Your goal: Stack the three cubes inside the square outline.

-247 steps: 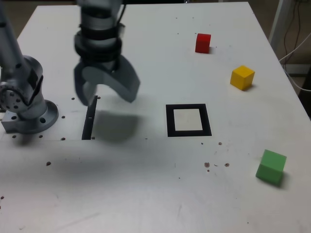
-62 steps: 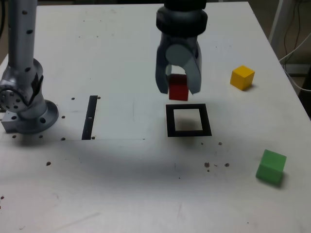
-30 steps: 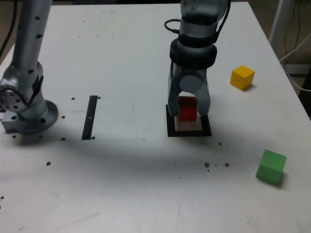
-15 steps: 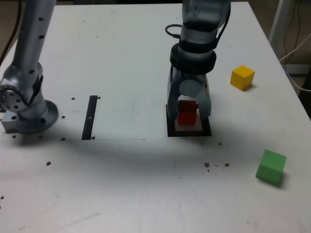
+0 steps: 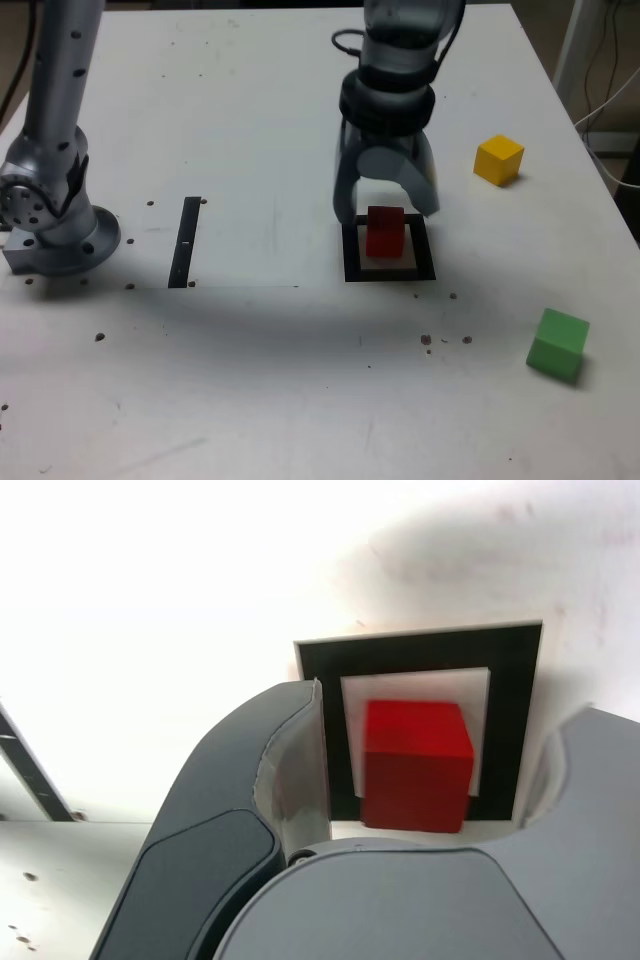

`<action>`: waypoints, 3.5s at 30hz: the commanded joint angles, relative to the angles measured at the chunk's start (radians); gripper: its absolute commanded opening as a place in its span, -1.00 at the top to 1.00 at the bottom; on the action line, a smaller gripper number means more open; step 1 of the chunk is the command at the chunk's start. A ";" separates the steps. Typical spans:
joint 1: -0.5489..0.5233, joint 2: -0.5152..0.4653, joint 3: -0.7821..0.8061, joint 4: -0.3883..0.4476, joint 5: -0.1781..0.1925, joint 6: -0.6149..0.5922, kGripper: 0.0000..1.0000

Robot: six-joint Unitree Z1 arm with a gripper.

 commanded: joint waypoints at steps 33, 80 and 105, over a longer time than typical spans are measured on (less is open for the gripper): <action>0.223 0.294 -0.715 0.321 0.008 0.426 -1.00; 0.219 0.504 -0.961 0.341 0.082 0.952 -0.95; 0.188 0.528 -0.958 0.282 0.113 0.890 0.28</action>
